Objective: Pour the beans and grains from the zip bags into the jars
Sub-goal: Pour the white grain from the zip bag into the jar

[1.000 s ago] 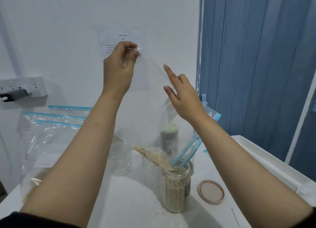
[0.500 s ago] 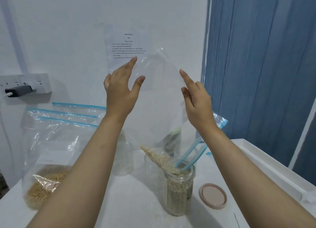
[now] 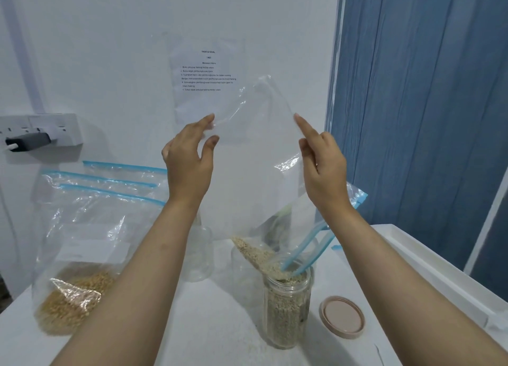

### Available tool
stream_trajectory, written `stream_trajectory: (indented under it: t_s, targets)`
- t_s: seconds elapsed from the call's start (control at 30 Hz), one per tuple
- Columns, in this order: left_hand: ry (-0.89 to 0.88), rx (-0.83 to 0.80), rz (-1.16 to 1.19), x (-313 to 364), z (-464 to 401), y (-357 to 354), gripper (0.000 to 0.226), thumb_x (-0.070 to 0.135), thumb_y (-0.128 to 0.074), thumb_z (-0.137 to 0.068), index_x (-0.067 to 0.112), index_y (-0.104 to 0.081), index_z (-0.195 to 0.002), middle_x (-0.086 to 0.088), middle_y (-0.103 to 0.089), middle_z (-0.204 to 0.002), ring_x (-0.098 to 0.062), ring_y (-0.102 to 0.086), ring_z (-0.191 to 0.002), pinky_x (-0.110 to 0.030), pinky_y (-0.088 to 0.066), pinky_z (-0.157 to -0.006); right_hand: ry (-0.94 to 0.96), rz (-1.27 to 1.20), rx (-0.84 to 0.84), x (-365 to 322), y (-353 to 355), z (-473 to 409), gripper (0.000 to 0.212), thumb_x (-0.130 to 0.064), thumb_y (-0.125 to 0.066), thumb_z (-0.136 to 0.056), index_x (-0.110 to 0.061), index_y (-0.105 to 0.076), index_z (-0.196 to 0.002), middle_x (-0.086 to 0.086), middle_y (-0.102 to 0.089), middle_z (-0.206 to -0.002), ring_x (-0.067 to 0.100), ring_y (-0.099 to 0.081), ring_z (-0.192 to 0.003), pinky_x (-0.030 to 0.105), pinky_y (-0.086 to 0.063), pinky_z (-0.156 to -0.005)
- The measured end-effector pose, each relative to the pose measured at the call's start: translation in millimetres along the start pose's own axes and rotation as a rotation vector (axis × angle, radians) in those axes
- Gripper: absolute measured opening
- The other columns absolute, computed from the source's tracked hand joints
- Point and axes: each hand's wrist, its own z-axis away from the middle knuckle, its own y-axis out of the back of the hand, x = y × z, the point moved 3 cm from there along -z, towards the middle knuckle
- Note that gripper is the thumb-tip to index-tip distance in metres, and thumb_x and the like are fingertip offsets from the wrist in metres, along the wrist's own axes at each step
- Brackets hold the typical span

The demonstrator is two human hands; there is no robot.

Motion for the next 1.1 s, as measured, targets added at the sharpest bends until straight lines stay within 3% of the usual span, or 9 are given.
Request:
stream_trajectory:
  t_s: [0.17,0.4,0.53,0.6,0.63,0.7,0.8,0.97,1.1]
  targets:
    - [-0.013,0.011,0.016,-0.5,-1.2,0.3,0.036,0.030,-0.055,-0.097,0.024,-0.060,-0.132,0.009,-0.066,-0.117,-0.016,-0.064,-0.103,-0.057,-0.046,-0.096,-0.028,-0.024,0.013,0.8,2.9,-4.3,0.046,-0.003,-0.047,-0.102,-0.018,-0.051,-0.144,0.000,-0.040,-0.079,-0.002,-0.048,-0.073,0.005,-0.035,-0.072]
    - [0.008,0.036,-0.011,1.2,-4.4,1.0,0.039,0.035,-0.057,-0.097,0.024,-0.058,-0.135,0.006,-0.063,-0.129,-0.017,-0.055,-0.120,-0.051,-0.043,-0.104,-0.034,-0.017,-0.007,2.3,5.0,-3.4,0.045,-0.009,-0.045,-0.102,-0.021,-0.051,-0.145,0.011,-0.049,-0.077,0.008,-0.045,-0.071,0.010,-0.035,-0.069]
    - [0.249,0.019,0.120,-2.0,23.4,-4.0,0.066,0.041,-0.063,-0.095,0.031,-0.031,-0.152,0.002,-0.029,-0.156,-0.007,-0.027,-0.142,-0.022,-0.026,-0.113,-0.125,-0.095,0.030,9.1,13.6,1.0,0.051,-0.001,-0.044,-0.099,-0.025,-0.051,-0.143,0.002,-0.060,-0.085,0.002,-0.054,-0.080,0.014,-0.043,-0.079]
    - [0.402,-0.021,0.260,-4.0,42.3,-11.8,0.082,0.045,-0.065,-0.090,0.041,-0.014,-0.154,0.004,-0.016,-0.161,-0.005,-0.023,-0.144,-0.021,-0.027,-0.113,-0.177,-0.138,0.048,12.0,15.8,6.7,0.052,0.003,-0.044,-0.099,-0.027,-0.052,-0.142,-0.012,-0.059,-0.086,-0.002,-0.055,-0.083,0.011,-0.042,-0.083]
    - [0.455,-0.035,0.316,-4.6,48.9,-15.4,0.086,0.043,-0.067,-0.089,0.046,-0.008,-0.153,0.003,-0.013,-0.162,-0.010,-0.029,-0.143,-0.022,-0.032,-0.112,-0.189,-0.147,0.051,12.1,16.0,9.4,0.052,0.003,-0.044,-0.100,-0.027,-0.052,-0.141,-0.015,-0.058,-0.085,-0.001,-0.056,-0.082,0.010,-0.041,-0.083]
    - [0.527,-0.062,0.404,-2.5,54.6,-21.3,0.087,0.037,-0.068,-0.091,0.055,-0.004,-0.146,0.003,-0.011,-0.163,-0.012,-0.047,-0.131,-0.005,-0.041,-0.093,-0.194,-0.151,0.056,10.8,16.2,13.2,0.051,0.002,-0.044,-0.099,-0.025,-0.053,-0.142,-0.016,-0.057,-0.082,0.000,-0.056,-0.080,0.009,-0.040,-0.083]
    - [0.535,-0.056,0.421,1.0,53.8,-26.3,0.083,0.033,-0.068,-0.093,0.052,-0.009,-0.148,0.005,-0.014,-0.161,-0.001,-0.056,-0.116,0.007,-0.036,-0.071,-0.198,-0.181,0.065,8.7,18.6,13.0,0.050,0.003,-0.044,-0.100,-0.023,-0.053,-0.142,-0.014,-0.057,-0.081,-0.002,-0.056,-0.078,0.008,-0.041,-0.085]
    - [0.524,-0.004,0.432,5.4,50.4,-24.1,0.076,0.020,-0.067,-0.094,0.042,-0.020,-0.149,0.002,-0.029,-0.156,0.002,-0.058,-0.107,0.005,-0.038,-0.070,-0.214,-0.218,0.080,8.8,22.9,11.5,0.051,0.006,-0.043,-0.099,-0.021,-0.054,-0.141,-0.016,-0.057,-0.079,-0.003,-0.056,-0.077,0.008,-0.042,-0.084]
    - [0.515,0.002,0.429,11.3,45.6,-23.3,0.074,0.015,-0.065,-0.095,0.037,-0.023,-0.151,0.000,-0.028,-0.156,-0.009,-0.058,-0.110,0.005,-0.038,-0.071,-0.234,-0.240,0.076,13.3,23.4,13.0,0.051,0.004,-0.043,-0.100,-0.024,-0.054,-0.141,-0.025,-0.058,-0.081,0.001,-0.055,-0.077,0.012,-0.043,-0.084]
